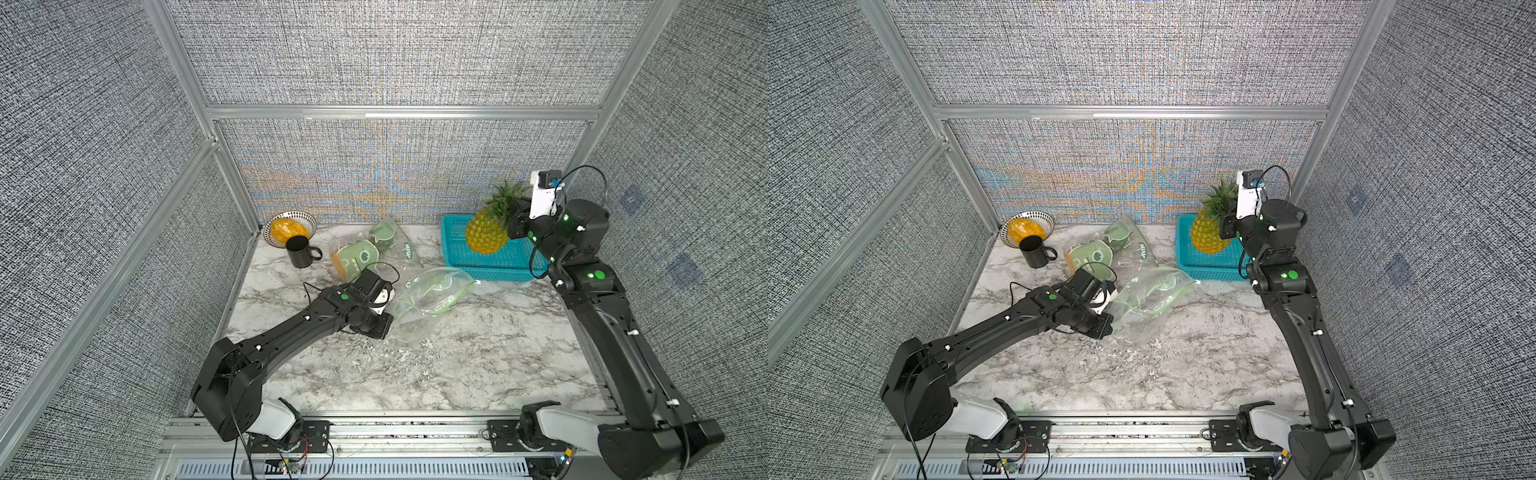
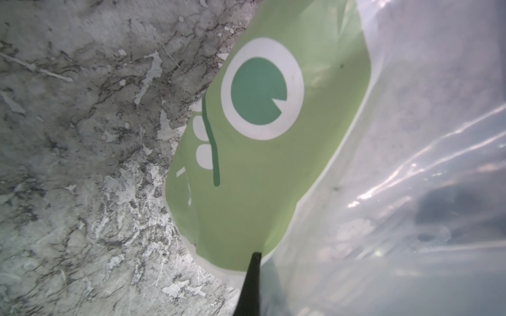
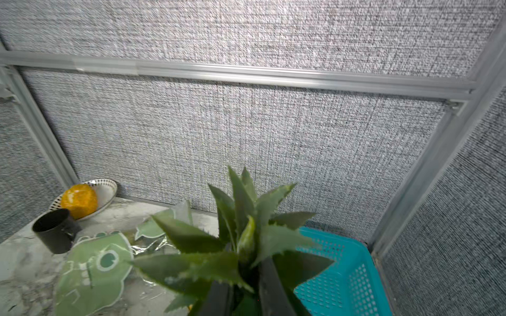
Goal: Open the zip-top bag and take out the pineapple
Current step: Place the pineapple in the basket.
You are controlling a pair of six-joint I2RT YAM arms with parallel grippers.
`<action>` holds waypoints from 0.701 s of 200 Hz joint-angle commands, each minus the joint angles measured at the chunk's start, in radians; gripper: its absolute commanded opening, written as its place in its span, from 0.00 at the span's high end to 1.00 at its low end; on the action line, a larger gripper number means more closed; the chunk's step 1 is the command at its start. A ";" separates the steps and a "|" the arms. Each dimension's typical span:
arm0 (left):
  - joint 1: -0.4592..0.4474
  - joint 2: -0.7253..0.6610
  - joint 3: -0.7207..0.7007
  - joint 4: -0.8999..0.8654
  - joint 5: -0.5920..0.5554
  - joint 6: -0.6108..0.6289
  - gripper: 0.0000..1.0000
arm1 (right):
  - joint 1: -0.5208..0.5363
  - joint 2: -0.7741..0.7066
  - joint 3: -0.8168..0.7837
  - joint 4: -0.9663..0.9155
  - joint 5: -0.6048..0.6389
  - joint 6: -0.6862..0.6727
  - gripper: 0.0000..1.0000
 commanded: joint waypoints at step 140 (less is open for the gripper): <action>0.001 -0.006 -0.034 0.011 -0.017 0.008 1.00 | -0.299 0.291 -0.073 0.293 -0.120 0.048 1.00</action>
